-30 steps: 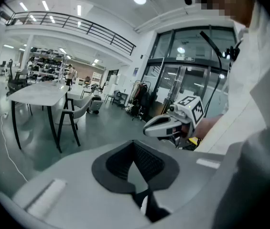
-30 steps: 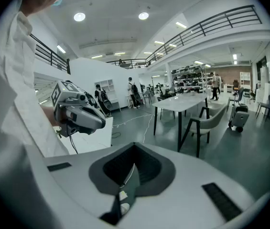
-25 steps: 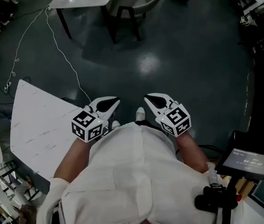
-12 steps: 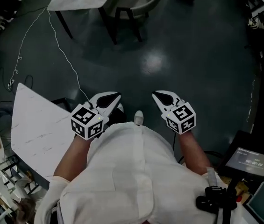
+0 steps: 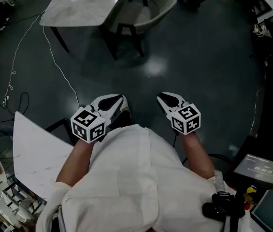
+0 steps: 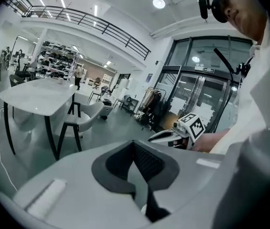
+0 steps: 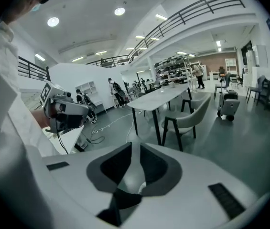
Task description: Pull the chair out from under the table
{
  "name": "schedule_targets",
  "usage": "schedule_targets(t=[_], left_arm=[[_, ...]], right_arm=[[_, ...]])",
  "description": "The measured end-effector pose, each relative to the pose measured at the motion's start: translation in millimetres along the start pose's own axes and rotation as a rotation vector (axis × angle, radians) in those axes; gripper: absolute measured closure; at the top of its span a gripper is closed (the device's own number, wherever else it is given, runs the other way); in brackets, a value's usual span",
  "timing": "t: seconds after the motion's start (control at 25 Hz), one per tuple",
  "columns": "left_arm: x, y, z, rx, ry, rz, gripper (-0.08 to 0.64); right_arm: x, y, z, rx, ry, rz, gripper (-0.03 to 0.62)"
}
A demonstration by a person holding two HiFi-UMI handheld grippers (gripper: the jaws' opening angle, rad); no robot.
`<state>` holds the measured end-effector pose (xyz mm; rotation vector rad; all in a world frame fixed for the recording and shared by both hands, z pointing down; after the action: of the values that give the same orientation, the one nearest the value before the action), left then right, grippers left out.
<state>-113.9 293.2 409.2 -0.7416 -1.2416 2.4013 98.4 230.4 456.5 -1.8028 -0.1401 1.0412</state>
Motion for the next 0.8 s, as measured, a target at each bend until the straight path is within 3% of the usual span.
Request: schedule_targets(t=[0.12, 0.24, 0.52, 0.8], left_arm=[[0.0, 38.5, 38.9, -0.032, -0.033, 0.001, 0.551], [0.4, 62.2, 80.8, -0.045, -0.060, 0.011, 0.551], [1.8, 101.1, 148.4, -0.044, -0.054, 0.004, 0.551], [-17.1, 136.6, 205.2, -0.015, -0.003, -0.021, 0.551]], right_arm=[[-37.6, 41.2, -17.9, -0.004, -0.038, 0.026, 0.497], [-74.9, 75.4, -37.6, -0.033, -0.077, 0.025, 0.465], [-145.9, 131.6, -82.6, -0.051, -0.125, 0.023, 0.460], [-210.9, 178.6, -169.1, -0.142, -0.185, -0.021, 0.448]])
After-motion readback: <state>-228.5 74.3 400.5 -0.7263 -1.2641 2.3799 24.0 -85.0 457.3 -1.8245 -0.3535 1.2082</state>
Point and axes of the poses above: the fingertips, and each gripper's own axes: x backward along the fingers, z to its left, y out of its top, the point moved 6 cm from there along x, backward along the fingers, and after that the axes turned 15 degrees about -y, right-handed, at the moved point
